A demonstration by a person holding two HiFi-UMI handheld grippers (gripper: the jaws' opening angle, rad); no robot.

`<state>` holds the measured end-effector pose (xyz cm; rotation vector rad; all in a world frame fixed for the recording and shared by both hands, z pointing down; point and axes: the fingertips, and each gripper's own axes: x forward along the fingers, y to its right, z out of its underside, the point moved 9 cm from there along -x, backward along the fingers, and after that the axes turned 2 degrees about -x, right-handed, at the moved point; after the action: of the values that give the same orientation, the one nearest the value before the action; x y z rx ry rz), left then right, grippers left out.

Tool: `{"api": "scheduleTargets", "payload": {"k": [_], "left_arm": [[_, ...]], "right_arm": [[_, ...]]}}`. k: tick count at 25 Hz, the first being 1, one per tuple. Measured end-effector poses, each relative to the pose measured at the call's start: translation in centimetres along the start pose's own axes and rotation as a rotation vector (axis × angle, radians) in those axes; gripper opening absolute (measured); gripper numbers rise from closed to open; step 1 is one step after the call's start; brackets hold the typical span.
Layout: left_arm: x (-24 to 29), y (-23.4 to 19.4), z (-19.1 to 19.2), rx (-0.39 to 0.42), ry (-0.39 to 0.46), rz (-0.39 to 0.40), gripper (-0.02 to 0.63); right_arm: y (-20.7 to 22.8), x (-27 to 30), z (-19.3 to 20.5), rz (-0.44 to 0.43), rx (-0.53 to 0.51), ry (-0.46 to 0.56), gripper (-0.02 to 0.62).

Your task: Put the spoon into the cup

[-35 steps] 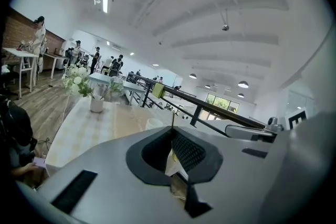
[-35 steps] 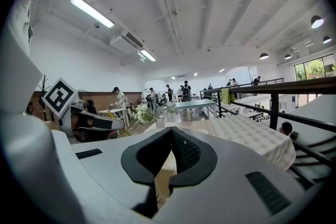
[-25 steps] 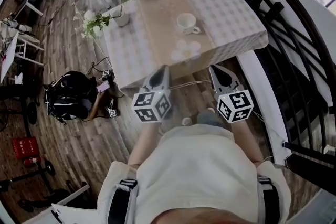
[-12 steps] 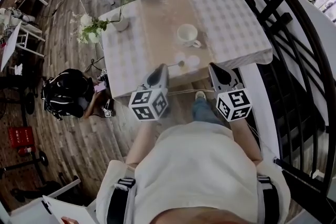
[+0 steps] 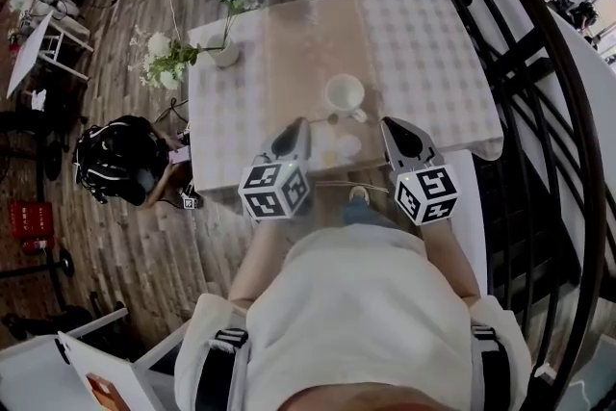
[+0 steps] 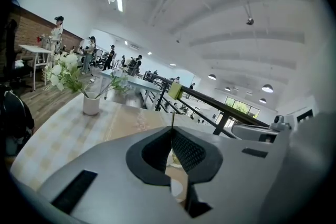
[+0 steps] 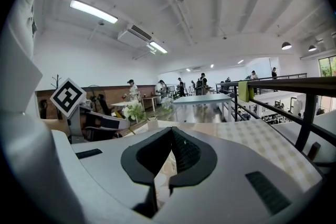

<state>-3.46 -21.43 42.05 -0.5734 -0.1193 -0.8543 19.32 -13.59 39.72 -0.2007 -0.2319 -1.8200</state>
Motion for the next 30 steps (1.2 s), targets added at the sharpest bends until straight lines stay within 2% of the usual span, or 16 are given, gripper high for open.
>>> {"api": "scheduleTargets", "payload": {"k": [17,30], "left_arm": [[6.9,0.4,0.0,-0.053,-0.005,-0.142,0.005],[9.9,0.0,1.9,-0.078,-0.041,-0.201,0.005]], "right_arm": [[6.1,6.6,0.7,-0.165,0.017,-0.081,0.000],[8.0,9.0,1.9,-0.226,0.034,-0.133,0.000]]}}
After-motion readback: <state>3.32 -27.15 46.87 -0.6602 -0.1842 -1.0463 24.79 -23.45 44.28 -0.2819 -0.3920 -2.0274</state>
